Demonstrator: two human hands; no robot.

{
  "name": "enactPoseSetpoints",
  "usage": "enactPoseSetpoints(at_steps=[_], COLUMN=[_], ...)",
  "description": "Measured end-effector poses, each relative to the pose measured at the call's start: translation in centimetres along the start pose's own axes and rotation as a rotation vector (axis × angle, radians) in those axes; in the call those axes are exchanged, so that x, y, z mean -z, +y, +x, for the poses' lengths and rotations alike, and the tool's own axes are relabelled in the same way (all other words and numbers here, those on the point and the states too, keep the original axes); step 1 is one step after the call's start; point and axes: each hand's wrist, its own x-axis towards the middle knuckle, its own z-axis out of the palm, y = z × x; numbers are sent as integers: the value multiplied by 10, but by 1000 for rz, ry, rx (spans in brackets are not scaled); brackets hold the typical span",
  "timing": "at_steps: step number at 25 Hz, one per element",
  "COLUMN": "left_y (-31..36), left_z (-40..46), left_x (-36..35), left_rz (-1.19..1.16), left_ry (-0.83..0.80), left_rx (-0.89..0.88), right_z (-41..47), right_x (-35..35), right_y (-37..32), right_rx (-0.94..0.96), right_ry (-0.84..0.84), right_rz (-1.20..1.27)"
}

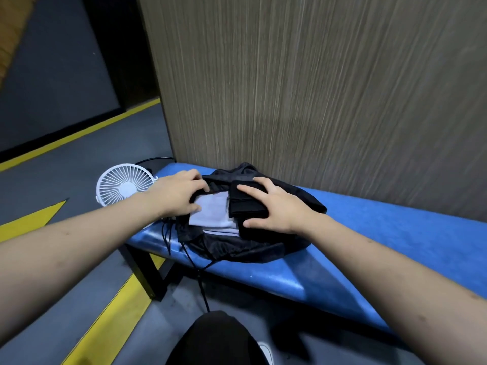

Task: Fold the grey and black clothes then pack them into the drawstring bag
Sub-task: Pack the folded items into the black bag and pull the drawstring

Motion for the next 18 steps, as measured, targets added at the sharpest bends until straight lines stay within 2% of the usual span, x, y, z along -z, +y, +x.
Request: enactPoseSetpoints(at_steps=[9, 18], left_y=[0, 7], left_z=[-2, 4], left_x=[19, 86], left_rz=[-188, -762], left_ry=[265, 469], left_rx=[143, 299], right_z=[-1, -3], right_x=[-8, -7], right_y=[0, -3], right_rx=[42, 49], right_ry=[32, 29], right_rz=[-109, -145])
